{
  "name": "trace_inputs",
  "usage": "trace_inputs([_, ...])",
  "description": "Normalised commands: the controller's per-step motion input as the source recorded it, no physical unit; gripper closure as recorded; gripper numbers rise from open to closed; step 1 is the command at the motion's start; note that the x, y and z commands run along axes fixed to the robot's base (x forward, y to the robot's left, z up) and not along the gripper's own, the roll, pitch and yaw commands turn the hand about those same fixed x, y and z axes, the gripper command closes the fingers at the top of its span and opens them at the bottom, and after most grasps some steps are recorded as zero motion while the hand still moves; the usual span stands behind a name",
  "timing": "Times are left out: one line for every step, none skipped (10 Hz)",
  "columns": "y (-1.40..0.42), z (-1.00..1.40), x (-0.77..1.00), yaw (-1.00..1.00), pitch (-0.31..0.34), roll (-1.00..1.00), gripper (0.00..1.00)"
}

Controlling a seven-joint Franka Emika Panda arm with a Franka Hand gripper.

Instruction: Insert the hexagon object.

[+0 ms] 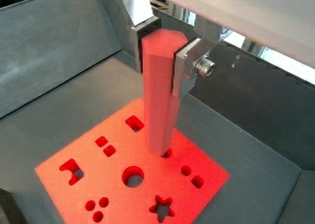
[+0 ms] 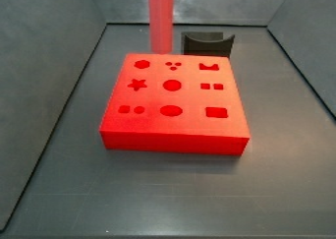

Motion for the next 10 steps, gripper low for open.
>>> trace_inputs([0.43, -0.37, -0.02, -0.05, -0.001, -0.06, 1.0])
trace_inputs([0.83, -0.5, 0.0, 0.0, 0.0, -0.18, 1.0])
trace_inputs([0.86, -0.56, 0.01, 0.0, 0.0, -0.23, 1.0])
trace_inputs([0.88, -0.57, 0.0, 0.0, -0.02, -0.24, 1.0])
trace_inputs([0.88, -0.56, 0.0, 0.0, -0.026, -0.26, 1.0])
trace_inputs([0.85, -0.5, 0.0, 0.0, -0.043, -0.24, 1.0])
trace_inputs([0.61, -0.25, -0.4, -0.17, -0.116, -0.15, 1.0])
trace_inputs([0.28, -0.02, -0.67, -0.32, -0.167, -0.03, 1.0])
trace_inputs([0.15, 0.0, -0.61, -0.27, -0.166, 0.0, 1.0])
trace_inputs([0.05, 0.0, -0.52, -0.14, -0.193, 0.0, 1.0])
